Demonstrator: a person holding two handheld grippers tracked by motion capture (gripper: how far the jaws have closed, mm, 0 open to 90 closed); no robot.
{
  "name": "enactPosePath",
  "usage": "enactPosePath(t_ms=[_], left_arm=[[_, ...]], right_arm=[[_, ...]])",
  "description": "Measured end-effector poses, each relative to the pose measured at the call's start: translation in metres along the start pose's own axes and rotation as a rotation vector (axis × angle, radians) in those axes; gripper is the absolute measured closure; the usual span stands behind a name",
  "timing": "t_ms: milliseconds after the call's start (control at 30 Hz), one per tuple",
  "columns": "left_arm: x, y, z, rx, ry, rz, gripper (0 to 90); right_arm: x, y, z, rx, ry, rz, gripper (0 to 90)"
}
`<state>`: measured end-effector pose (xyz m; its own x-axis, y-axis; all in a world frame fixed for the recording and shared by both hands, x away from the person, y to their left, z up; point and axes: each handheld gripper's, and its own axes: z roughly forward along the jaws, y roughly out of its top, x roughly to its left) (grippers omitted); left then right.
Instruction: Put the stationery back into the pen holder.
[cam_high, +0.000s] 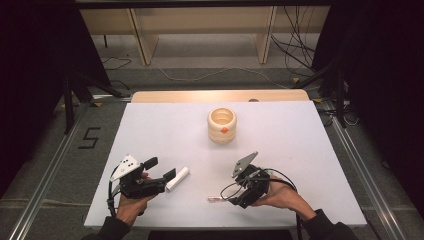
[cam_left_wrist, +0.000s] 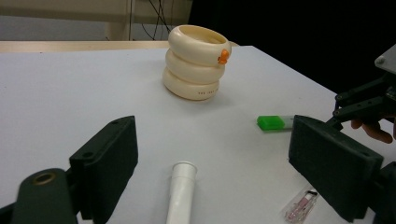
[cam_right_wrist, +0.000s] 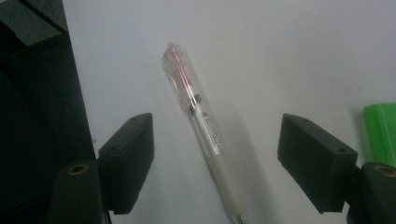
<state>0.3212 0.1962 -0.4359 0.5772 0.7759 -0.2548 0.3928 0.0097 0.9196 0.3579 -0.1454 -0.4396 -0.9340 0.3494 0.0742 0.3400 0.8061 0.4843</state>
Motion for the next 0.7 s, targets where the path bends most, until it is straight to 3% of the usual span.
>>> enactPosePath(t_ms=[200, 700], left_arm=[[-0.001, 0.000, 0.000, 0.009, -0.004, 0.012, 15.4], [-0.002, 0.000, 0.000, 0.007, -0.013, 0.016, 15.4]], right_arm=[[0.000, 0.000, 0.004, 0.044, 0.005, -0.023, 36.4], [-0.003, -0.006, 0.014, 0.135, -0.043, -0.064, 55.7]])
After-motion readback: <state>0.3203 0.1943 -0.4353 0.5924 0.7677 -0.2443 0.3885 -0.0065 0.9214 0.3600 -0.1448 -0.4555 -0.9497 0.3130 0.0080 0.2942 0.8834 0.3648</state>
